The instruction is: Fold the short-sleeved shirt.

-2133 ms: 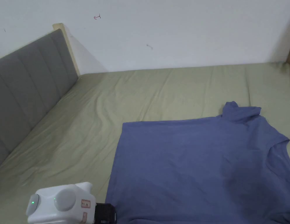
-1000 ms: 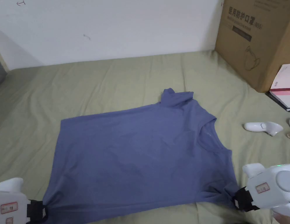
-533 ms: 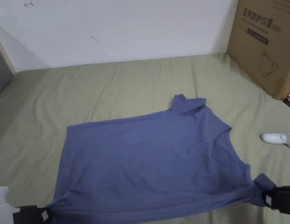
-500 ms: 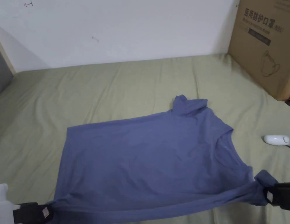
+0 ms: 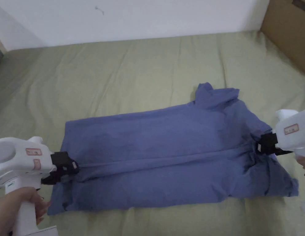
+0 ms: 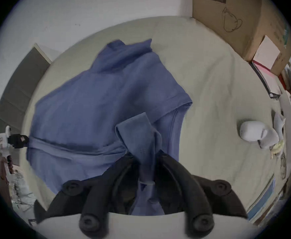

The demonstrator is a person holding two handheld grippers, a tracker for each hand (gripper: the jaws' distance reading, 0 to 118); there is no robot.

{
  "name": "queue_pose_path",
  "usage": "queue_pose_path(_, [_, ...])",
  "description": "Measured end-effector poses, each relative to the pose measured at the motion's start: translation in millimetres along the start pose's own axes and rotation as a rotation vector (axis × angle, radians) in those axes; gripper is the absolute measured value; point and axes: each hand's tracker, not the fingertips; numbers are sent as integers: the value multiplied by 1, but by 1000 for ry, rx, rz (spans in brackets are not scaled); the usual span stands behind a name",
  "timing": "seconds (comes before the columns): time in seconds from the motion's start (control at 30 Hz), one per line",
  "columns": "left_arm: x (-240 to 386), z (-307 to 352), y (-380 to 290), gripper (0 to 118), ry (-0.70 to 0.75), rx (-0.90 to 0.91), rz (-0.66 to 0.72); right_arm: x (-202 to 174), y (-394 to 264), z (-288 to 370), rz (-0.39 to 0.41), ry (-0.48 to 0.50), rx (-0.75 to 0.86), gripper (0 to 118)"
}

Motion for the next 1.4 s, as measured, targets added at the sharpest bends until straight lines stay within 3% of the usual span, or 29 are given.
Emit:
queue_pose_path(0.03, [-1,-3,-1,82,3,-2,0,-3,-1,0,17,-10,4,57])
queue_pose_path(0.1, [-6,3,-5,83,-13,1,1,-7,-6,8,51,-48,42,118])
queue_pose_path(0.17, [-4,20,-9,85,-40,28,-16,-10,-13,24,71,-83,74,118])
queue_pose_path(0.4, [23,118,-65,91,-81,357,-170,-28,-52,123,41,68,303,118])
queue_pose_path(0.47, [25,146,-98,86,-105,466,-205,-33,-78,151,-5,177,398,117])
queue_pose_path(0.5, [26,155,-111,73,-108,502,-219,-37,-95,162,-34,219,451,116])
queue_pose_path(0.57, [26,171,-136,34,-120,534,-241,-45,-123,183,-69,281,503,106])
queue_pose_path(0.6, [24,174,-143,1,-115,535,-238,-46,-120,180,-37,235,495,65])
queue_pose_path(0.63, [22,178,-151,0,-95,563,-233,-57,-138,189,-24,235,527,10])
queue_pose_path(0.67, [20,182,-157,0,-108,550,-231,-66,-149,192,24,220,525,0])
queue_pose_path(0.87, [8,145,-116,0,-45,222,-167,-69,-153,176,-21,294,478,0])
queue_pose_path(0.93, [-1,116,-96,0,-3,143,-155,-53,-148,165,-48,321,459,0])
queue_pose_path(0.97, [-7,103,-88,2,8,130,-148,-51,-147,163,-57,332,457,0])
queue_pose_path(1.0, [-11,92,-81,17,20,127,-146,-48,-146,160,-64,339,455,0])
queue_pose_path(1.03, [-11,81,-77,40,47,120,-153,-44,-145,157,-67,345,452,0])
queue_pose_path(1.1, [-19,55,-66,111,106,92,-156,-42,-145,155,-69,344,453,0])
queue_pose_path(1.23, [-27,16,-63,112,118,52,-133,-32,-144,143,-132,357,418,0])
queue_pose_path(1.33, [-38,-27,-61,114,134,-87,-93,-31,-145,135,-174,358,390,0])
queue_pose_path(1.4, [-27,-24,-66,118,157,-45,-192,-28,-146,129,-203,359,371,0])
